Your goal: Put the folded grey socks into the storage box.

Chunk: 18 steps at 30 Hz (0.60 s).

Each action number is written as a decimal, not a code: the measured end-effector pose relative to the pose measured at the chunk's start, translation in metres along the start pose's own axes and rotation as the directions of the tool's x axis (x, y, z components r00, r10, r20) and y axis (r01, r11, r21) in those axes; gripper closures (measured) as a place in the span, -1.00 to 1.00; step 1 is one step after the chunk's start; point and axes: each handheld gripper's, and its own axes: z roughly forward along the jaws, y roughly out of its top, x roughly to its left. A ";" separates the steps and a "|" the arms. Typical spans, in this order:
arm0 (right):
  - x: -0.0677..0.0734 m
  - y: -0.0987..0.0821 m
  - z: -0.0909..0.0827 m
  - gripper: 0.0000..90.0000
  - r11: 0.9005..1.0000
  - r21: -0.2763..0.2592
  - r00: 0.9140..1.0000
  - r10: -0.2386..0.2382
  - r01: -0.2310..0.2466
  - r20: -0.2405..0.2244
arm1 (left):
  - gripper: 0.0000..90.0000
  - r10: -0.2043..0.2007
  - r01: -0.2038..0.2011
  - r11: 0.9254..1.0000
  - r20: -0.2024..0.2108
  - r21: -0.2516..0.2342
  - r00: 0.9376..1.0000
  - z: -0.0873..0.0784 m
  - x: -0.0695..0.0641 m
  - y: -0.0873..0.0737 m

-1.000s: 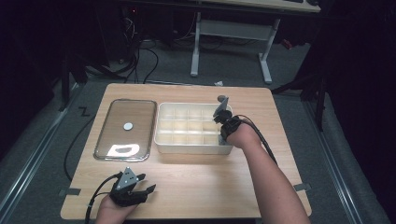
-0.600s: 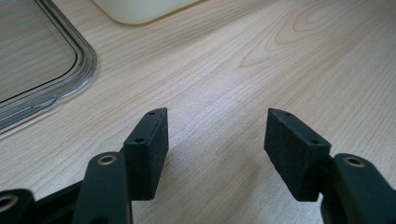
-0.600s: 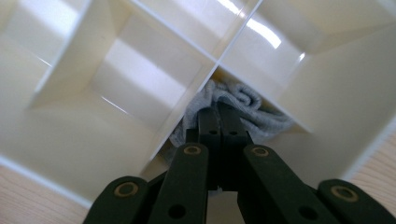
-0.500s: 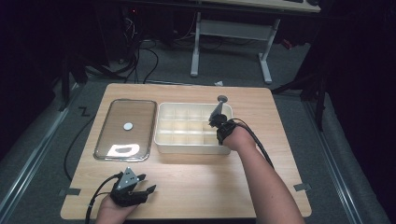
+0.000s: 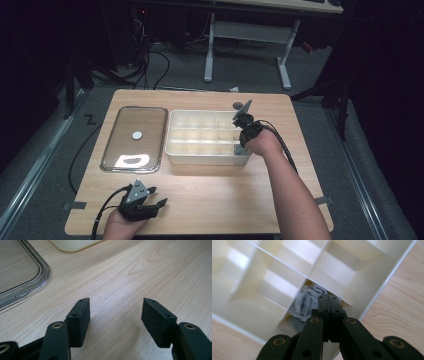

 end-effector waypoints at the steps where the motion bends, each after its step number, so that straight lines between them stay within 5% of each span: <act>1: 0.000 0.001 0.007 1.00 1.000 0.023 1.000 -0.009 0.009 0.011 | -0.10 0.000 0.000 1.000 -0.004 -0.004 1.000 0.000 0.000 0.000; 5: 0.008 0.008 0.032 1.00 0.996 0.087 0.998 -0.034 0.030 0.044 | -0.10 -0.007 0.007 1.000 -0.003 -0.007 1.000 0.000 0.000 -0.001; 10: 0.011 0.001 0.020 0.90 0.997 0.071 0.997 -0.043 0.038 0.064 | -0.10 -0.013 0.013 1.000 0.002 -0.014 1.000 -0.002 0.001 -0.001; 13: 0.007 -0.011 0.004 0.81 0.999 -0.008 0.998 -0.049 0.049 0.043 | -0.10 -0.012 0.012 1.000 -0.001 -0.016 1.000 -0.003 0.002 0.000; 18: 0.000 -0.040 -0.018 0.57 0.985 -0.167 0.999 -0.034 0.029 -0.028 | -0.11 -0.031 0.031 0.999 -0.005 -0.028 0.999 -0.006 0.002 0.002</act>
